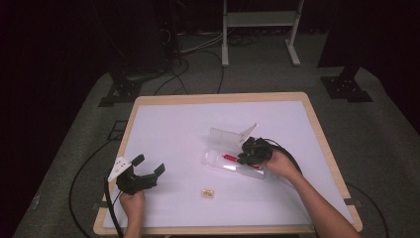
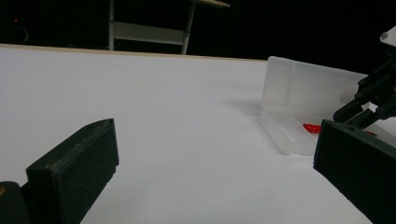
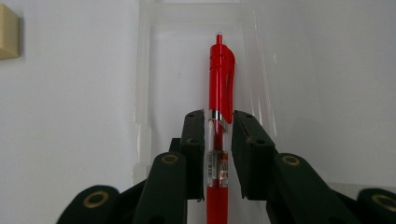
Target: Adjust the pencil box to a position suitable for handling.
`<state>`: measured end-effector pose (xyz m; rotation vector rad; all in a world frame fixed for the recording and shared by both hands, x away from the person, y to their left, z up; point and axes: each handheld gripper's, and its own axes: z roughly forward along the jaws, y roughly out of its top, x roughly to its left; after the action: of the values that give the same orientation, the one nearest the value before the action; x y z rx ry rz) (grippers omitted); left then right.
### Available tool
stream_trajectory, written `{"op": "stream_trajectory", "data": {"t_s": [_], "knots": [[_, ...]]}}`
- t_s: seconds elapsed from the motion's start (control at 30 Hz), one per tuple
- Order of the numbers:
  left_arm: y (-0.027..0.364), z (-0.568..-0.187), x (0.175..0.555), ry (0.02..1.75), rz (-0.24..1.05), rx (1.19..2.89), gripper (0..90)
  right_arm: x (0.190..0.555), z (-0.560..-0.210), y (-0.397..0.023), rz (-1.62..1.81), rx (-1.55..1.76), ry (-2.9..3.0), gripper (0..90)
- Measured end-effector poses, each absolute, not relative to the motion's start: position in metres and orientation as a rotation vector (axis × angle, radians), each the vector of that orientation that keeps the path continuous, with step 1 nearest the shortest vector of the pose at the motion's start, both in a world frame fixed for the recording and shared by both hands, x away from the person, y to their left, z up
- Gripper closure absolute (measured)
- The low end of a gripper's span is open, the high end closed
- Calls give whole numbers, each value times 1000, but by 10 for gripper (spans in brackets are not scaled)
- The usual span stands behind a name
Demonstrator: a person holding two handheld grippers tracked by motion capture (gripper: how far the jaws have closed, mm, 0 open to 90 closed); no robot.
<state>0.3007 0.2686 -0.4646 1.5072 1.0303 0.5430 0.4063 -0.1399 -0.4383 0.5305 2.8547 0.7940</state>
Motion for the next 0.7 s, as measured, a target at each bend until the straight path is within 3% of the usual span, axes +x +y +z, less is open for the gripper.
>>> {"op": "stream_trajectory", "data": {"t_s": [0.7], "knots": [[268, -465, 301, 1030, 543, 1508, 0, 390, -420, -174, 890, 587, 2806, 664]]}}
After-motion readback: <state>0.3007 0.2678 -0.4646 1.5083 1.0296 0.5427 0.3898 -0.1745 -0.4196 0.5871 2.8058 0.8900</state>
